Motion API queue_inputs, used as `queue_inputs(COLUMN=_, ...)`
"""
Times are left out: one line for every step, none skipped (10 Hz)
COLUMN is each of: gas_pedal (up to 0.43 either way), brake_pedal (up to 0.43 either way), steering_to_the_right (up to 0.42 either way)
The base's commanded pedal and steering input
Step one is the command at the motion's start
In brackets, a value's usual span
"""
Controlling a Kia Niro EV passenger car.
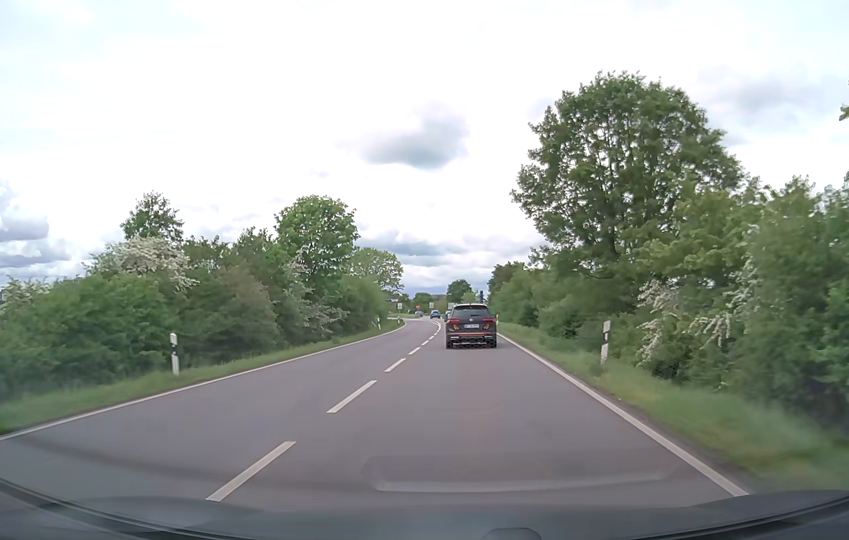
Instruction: Follow the waypoints while adhering to traffic rules and regulations
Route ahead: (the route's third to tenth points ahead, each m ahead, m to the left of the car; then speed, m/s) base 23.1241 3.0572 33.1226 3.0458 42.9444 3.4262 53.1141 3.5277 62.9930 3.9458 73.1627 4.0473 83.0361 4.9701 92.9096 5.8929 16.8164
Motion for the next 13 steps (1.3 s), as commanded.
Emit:
queue_inputs(gas_pedal=0.118, brake_pedal=0.000, steering_to_the_right=-0.004)
queue_inputs(gas_pedal=0.118, brake_pedal=0.000, steering_to_the_right=-0.005)
queue_inputs(gas_pedal=0.118, brake_pedal=0.000, steering_to_the_right=-0.005)
queue_inputs(gas_pedal=0.118, brake_pedal=0.000, steering_to_the_right=-0.005)
queue_inputs(gas_pedal=0.118, brake_pedal=0.000, steering_to_the_right=-0.005)
queue_inputs(gas_pedal=0.118, brake_pedal=0.000, steering_to_the_right=-0.004)
queue_inputs(gas_pedal=0.118, brake_pedal=0.000, steering_to_the_right=-0.004)
queue_inputs(gas_pedal=0.118, brake_pedal=0.000, steering_to_the_right=-0.004)
queue_inputs(gas_pedal=0.118, brake_pedal=0.000, steering_to_the_right=-0.004)
queue_inputs(gas_pedal=0.118, brake_pedal=0.000, steering_to_the_right=-0.004)
queue_inputs(gas_pedal=0.110, brake_pedal=0.000, steering_to_the_right=-0.004)
queue_inputs(gas_pedal=0.098, brake_pedal=0.000, steering_to_the_right=-0.005)
queue_inputs(gas_pedal=0.087, brake_pedal=0.000, steering_to_the_right=-0.004)
